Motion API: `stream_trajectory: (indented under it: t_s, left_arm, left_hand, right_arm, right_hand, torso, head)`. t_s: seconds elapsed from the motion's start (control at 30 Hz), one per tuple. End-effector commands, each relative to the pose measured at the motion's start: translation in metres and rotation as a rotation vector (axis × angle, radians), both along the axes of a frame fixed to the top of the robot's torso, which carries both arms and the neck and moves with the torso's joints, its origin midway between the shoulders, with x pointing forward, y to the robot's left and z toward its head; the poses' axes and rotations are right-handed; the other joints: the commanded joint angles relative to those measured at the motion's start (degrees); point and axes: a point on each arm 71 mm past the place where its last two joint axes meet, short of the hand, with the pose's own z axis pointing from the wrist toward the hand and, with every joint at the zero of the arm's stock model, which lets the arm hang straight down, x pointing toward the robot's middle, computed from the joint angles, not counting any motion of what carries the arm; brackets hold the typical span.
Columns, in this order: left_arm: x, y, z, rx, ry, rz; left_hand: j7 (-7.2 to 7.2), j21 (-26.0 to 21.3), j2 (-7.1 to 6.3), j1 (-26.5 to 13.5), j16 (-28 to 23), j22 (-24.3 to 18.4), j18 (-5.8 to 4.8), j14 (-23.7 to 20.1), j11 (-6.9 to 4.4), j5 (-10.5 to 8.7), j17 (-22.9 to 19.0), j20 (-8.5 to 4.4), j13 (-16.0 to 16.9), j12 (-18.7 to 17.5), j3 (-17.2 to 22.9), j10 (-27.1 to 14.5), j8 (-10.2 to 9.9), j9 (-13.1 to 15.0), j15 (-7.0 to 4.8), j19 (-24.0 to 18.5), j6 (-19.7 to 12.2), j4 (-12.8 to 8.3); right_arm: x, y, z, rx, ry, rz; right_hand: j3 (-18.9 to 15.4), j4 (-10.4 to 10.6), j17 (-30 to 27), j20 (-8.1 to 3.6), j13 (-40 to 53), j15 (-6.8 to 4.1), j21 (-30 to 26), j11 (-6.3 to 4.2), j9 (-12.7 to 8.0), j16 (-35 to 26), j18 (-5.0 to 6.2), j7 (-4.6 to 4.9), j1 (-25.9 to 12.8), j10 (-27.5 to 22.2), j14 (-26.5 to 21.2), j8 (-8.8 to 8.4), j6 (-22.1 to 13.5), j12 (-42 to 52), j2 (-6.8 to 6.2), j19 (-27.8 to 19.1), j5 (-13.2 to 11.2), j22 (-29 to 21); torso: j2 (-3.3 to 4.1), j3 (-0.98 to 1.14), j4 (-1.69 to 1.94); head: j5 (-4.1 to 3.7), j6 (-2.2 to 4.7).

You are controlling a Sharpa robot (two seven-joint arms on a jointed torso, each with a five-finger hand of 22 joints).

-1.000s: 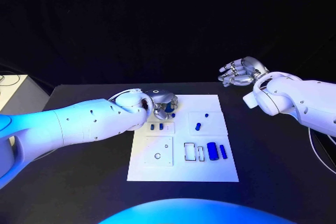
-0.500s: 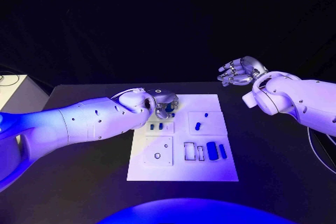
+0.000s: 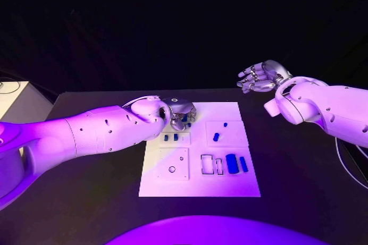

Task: Assemble the parts on the task board

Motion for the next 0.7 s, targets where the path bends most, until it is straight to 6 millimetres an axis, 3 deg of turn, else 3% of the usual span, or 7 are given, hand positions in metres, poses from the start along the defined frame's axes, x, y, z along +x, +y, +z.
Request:
stream_trajectory:
  t_s: [0.03,0.7]
  left_arm:
    - [-0.0027,-0.0033,-0.0028,0.018,0.033,-0.035]
    - [-0.0019,-0.0001,-0.0083,0.026,0.045,-0.024]
  left_hand:
    - [-0.09,0.3,0.23,0.5,0.5,0.1,0.71,0.2,-0.02,-0.31,0.3,-0.29,-0.1,-0.4,0.4,0.5,-0.3,-0.1,-0.19,-0.1,0.6,0.0]
    - [0.09,0.9,0.69,0.7,1.8,0.8,0.68,0.6,0.13,-0.32,0.9,-0.17,-0.7,-1.4,0.8,1.6,-0.9,-0.7,0.02,-0.3,1.6,-0.4]
  right_arm:
    - [0.0001,0.0007,0.0005,0.003,-0.004,0.005]
    - [-0.0001,0.0007,0.0005,0.003,-0.004,0.005]
  right_hand:
    - [0.0,-0.3,0.0,0.1,-0.1,0.0,-0.1,-0.03,0.0,-0.2,0.73,1.78,-0.6,0.3,0.3,-0.1,0.4,-0.2,-0.03,-0.3,0.3,0.0]
    - [0.0,-0.3,0.0,0.1,-0.1,0.0,-0.1,-0.03,0.0,-0.2,0.73,1.78,-0.6,0.3,0.3,-0.1,0.4,-0.2,-0.03,-0.3,0.3,0.0]
  torso:
    - [0.0,-0.02,0.01]
    - [0.0,-0.03,0.05]
  head:
    - [-0.05,-0.09]
    - [-0.3,-0.57]
